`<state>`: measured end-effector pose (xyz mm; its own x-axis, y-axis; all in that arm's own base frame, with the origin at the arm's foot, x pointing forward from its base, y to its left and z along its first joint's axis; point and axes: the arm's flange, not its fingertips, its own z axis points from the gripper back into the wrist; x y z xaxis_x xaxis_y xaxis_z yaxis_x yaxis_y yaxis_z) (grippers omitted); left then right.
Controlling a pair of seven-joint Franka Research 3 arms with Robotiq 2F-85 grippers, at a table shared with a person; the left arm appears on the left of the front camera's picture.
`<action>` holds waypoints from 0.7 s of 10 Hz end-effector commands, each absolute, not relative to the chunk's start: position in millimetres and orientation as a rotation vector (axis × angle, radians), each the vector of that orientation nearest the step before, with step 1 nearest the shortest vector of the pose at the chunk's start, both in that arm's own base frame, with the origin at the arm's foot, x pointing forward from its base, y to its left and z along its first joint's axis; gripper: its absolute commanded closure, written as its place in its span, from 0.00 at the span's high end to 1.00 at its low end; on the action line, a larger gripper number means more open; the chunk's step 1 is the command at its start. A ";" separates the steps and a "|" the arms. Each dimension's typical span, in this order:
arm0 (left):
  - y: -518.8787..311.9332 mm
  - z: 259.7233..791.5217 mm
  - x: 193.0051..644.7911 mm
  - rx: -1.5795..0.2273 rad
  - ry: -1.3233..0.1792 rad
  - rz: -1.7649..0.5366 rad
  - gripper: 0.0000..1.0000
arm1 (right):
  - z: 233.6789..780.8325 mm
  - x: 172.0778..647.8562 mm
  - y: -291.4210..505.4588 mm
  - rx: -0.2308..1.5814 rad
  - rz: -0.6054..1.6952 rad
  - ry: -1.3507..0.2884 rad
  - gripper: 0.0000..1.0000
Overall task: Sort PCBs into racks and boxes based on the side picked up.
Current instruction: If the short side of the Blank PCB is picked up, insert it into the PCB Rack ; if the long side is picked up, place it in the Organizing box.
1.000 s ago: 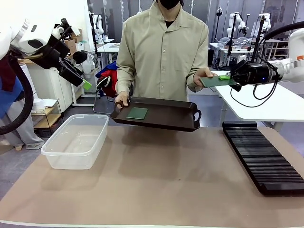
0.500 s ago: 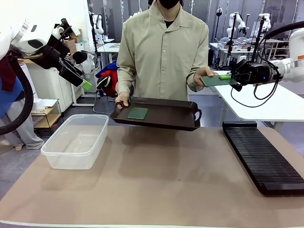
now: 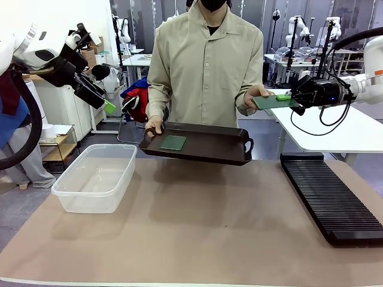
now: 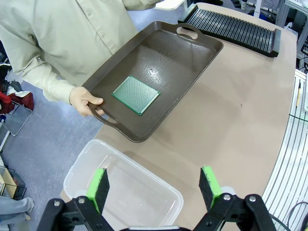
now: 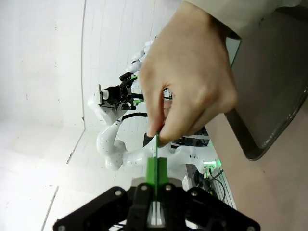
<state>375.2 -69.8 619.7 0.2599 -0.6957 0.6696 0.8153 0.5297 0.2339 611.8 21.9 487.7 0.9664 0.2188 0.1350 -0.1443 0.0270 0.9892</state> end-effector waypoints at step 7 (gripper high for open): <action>-68.3 618.9 375.3 -0.173 -0.800 -1.048 1.00 | 488.4 611.9 21.9 1.519 0.283 0.057 0.00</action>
<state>375.2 -69.8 619.7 0.2599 -0.6957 0.6696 0.8153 0.5297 0.2339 611.8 21.9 487.7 0.9663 0.2188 0.1352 -0.1445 0.0271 0.9891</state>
